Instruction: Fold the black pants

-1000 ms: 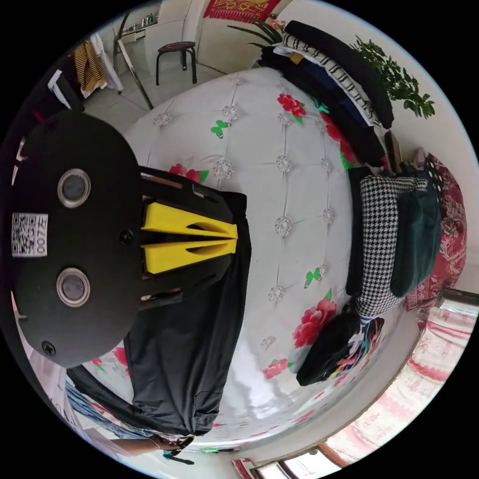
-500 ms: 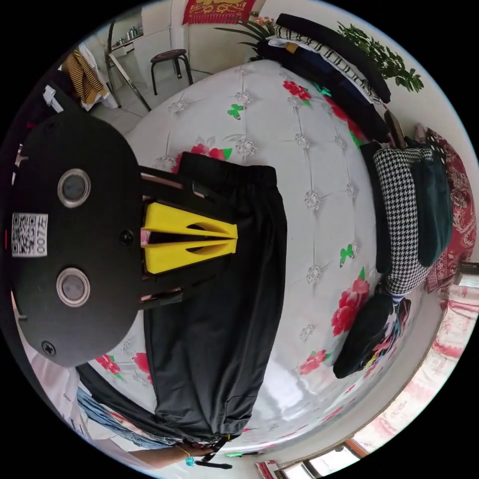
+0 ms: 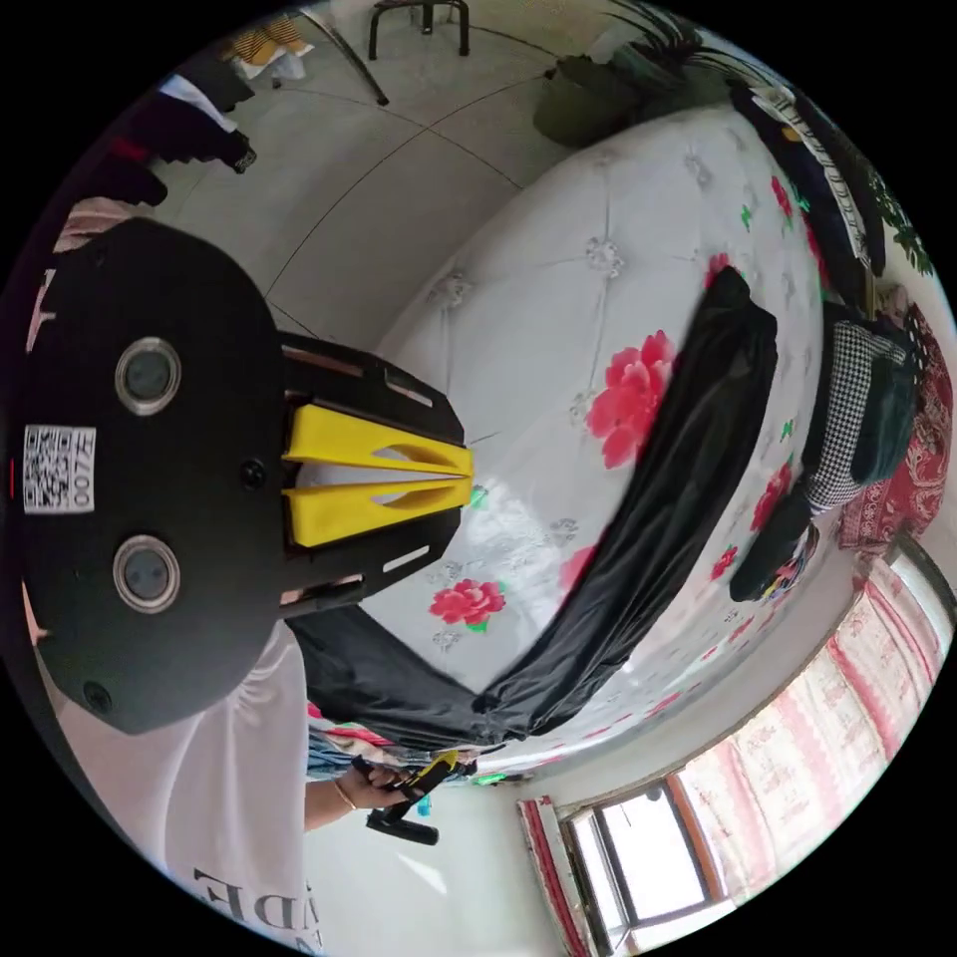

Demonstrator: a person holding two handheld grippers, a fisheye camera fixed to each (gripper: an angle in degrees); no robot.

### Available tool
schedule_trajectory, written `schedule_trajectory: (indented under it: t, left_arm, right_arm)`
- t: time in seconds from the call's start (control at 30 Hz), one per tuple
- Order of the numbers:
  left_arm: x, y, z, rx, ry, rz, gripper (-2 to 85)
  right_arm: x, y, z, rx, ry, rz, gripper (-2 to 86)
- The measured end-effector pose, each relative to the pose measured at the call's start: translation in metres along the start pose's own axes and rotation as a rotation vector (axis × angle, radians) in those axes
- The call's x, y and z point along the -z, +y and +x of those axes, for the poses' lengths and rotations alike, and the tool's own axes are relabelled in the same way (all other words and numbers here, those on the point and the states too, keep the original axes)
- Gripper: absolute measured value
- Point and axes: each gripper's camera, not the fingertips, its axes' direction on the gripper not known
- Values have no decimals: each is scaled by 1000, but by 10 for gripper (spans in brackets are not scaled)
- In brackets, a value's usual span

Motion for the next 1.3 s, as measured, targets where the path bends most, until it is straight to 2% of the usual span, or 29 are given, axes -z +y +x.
schedule_trajectory:
  t: [0.1,0.4,0.53,0.7,0.9,1.03,1.2,1.3]
  left_arm:
    - [-2,48,-38,143,83,-3,-9]
    - [-38,194,-166,635,358,33,15]
    - [-62,244,-204,742,459,38,39]
    - [-83,279,-234,786,564,50,59]
    - [-127,318,-272,929,743,75,82]
    - [-161,346,-299,1055,863,113,106]
    - [-201,364,-313,1084,1001,90,140]
    - [-223,371,-317,1086,1069,67,160]
  right_arm:
    - [-2,37,16,-32,-44,-126,77]
    - [16,46,63,-97,-114,-147,75]
    - [-8,35,12,177,-79,-241,79]
    - [-77,26,-122,751,-41,-370,89]
    - [-168,39,-219,1081,-9,-537,99]
    - [-183,49,-225,1065,-10,-558,98]
    - [-155,41,-185,845,-57,-531,92]
    - [-124,30,-137,636,-31,-490,89]
